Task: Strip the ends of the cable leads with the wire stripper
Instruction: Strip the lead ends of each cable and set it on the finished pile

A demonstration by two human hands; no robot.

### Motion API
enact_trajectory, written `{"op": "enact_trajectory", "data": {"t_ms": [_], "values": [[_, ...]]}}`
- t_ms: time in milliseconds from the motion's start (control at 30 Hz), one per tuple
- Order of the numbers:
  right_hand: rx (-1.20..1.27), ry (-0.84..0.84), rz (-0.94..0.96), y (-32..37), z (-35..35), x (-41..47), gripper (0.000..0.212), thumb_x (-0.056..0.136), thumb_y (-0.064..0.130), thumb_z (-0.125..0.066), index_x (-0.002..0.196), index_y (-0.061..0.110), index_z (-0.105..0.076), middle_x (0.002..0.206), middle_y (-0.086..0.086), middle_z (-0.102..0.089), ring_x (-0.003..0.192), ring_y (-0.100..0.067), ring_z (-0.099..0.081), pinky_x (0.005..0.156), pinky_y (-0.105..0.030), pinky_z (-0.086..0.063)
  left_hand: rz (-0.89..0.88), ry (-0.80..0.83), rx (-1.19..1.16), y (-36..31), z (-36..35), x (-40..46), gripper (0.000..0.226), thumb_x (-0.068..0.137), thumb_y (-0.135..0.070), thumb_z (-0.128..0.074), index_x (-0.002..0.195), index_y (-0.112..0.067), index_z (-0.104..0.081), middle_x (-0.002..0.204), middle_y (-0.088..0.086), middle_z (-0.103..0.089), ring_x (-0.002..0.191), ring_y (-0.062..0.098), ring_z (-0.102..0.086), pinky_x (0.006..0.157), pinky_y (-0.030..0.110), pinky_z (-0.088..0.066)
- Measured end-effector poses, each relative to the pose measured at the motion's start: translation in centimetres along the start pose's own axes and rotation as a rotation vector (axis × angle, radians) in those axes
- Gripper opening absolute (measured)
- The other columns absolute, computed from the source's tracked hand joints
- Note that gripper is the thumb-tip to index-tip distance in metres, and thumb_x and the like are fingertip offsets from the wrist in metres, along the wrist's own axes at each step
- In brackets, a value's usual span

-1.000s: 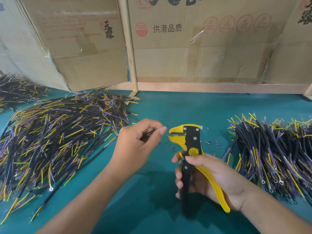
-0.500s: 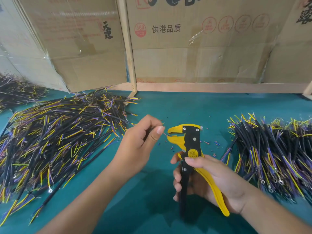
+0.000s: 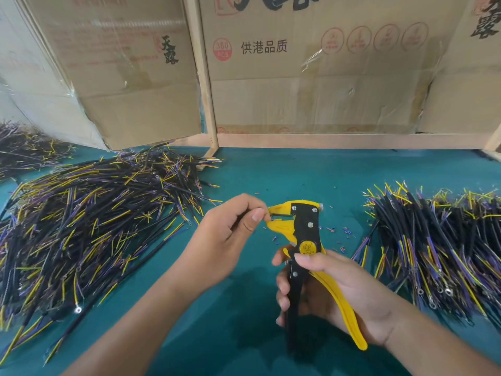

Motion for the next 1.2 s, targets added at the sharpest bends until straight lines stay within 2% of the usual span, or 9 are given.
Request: {"op": "enact_trajectory", "data": {"t_ms": [133, 300, 500, 600, 800, 933, 1067, 1133, 1200], "values": [[0.003, -0.003, 0.002, 0.0, 0.1, 0.0, 0.033, 0.087, 0.025, -0.068, 0.111, 0.002, -0.065, 0.084, -0.023, -0.057, 0.075, -0.035, -0.059, 0.078, -0.057, -0.052, -0.080, -0.046, 0.166, -0.4, 0.3, 0.2, 0.024, 0.101, -0.025, -0.048, 0.089, -0.013, -0.064, 0.073, -0.020, -0.050, 0.067, -0.005, -0.046, 0.064, 0.005, -0.032], [0.002, -0.008, 0.024, 0.2, 0.3, 0.0, 0.035, 0.084, 0.024, -0.070, 0.111, 0.001, -0.065, 0.084, -0.024, -0.058, 0.074, -0.036, -0.059, 0.077, -0.057, -0.053, -0.107, -0.094, 0.249, -0.4, 0.8, 0.1, 0.028, 0.105, -0.026, -0.047, 0.091, -0.015, -0.068, 0.079, -0.014, -0.057, 0.075, -0.004, -0.051, 0.069, 0.006, -0.034], [0.008, 0.015, 0.059, 0.5, 0.3, -0.1, 0.035, 0.086, 0.024, -0.070, 0.111, 0.001, -0.064, 0.081, -0.021, -0.057, 0.072, -0.035, -0.058, 0.076, -0.056, -0.052, -0.204, -0.069, 0.311, -1.0, 0.6, -0.1, 0.028, 0.094, -0.013, -0.042, 0.092, -0.004, -0.068, 0.080, -0.020, -0.047, 0.071, -0.005, -0.044, 0.069, 0.006, -0.032], [-0.027, 0.056, 0.049, 0.4, 0.2, -0.2, 0.036, 0.088, 0.026, -0.072, 0.113, 0.002, -0.063, 0.082, -0.021, -0.056, 0.073, -0.034, -0.057, 0.078, -0.056, -0.052, -0.216, -0.056, 0.333, -1.1, 0.3, -0.2, 0.027, 0.092, -0.010, -0.043, 0.091, -0.001, -0.068, 0.076, -0.009, -0.048, 0.068, 0.003, -0.041, 0.067, 0.008, -0.032], [-0.074, 0.089, 0.049, 0.5, 0.5, -0.3, 0.036, 0.089, 0.027, -0.072, 0.114, 0.003, -0.061, 0.082, -0.020, -0.055, 0.074, -0.034, -0.056, 0.080, -0.057, -0.050, -0.204, -0.068, 0.362, -1.0, 0.4, -0.1, 0.025, 0.092, -0.010, -0.045, 0.092, -0.002, -0.068, 0.077, -0.007, -0.052, 0.068, -0.002, -0.039, 0.069, 0.004, -0.030], [-0.099, 0.095, 0.054, 0.6, 0.6, -0.3, 0.035, 0.090, 0.027, -0.070, 0.113, 0.002, -0.061, 0.082, -0.020, -0.055, 0.073, -0.034, -0.056, 0.079, -0.057, -0.050, -0.200, -0.074, 0.362, -1.0, 0.5, -0.1, 0.024, 0.092, -0.010, -0.045, 0.092, -0.003, -0.068, 0.078, -0.013, -0.047, 0.070, -0.008, -0.041, 0.068, 0.003, -0.029], [-0.124, 0.111, 0.052, 0.6, 0.5, -0.4, 0.033, 0.092, 0.027, -0.068, 0.113, 0.003, -0.061, 0.082, -0.019, -0.053, 0.073, -0.033, -0.055, 0.079, -0.057, -0.050, -0.210, -0.052, 0.363, -1.1, 0.4, -0.1, 0.024, 0.093, -0.009, -0.045, 0.094, -0.003, -0.068, 0.077, -0.005, -0.055, 0.069, 0.004, -0.045, 0.067, 0.009, -0.033], [-0.130, 0.115, 0.052, 0.6, 0.4, -0.4, 0.033, 0.092, 0.028, -0.067, 0.113, 0.003, -0.061, 0.081, -0.019, -0.052, 0.073, -0.033, -0.055, 0.078, -0.056, -0.050, -0.213, -0.049, 0.354, -1.2, 0.5, -0.1, 0.024, 0.092, -0.009, -0.045, 0.094, -0.002, -0.068, 0.077, -0.011, -0.053, 0.069, -0.001, -0.044, 0.068, 0.007, -0.032], [-0.131, 0.115, 0.051, 0.6, 0.4, -0.4, 0.033, 0.092, 0.029, -0.067, 0.111, 0.003, -0.061, 0.079, -0.018, -0.051, 0.071, -0.032, -0.054, 0.076, -0.055, -0.050, -0.204, -0.054, 0.341, -1.3, 0.6, -0.1, 0.022, 0.091, -0.009, -0.046, 0.095, -0.003, -0.067, 0.077, -0.025, -0.046, 0.067, -0.008, -0.042, 0.066, 0.003, -0.029]]}}
Point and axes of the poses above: each hand's wrist, its own x-axis towards the middle knuckle, its own z-axis out of the back of the hand, y = z × x, the point moved 5 cm from there along x, towards the middle knuckle
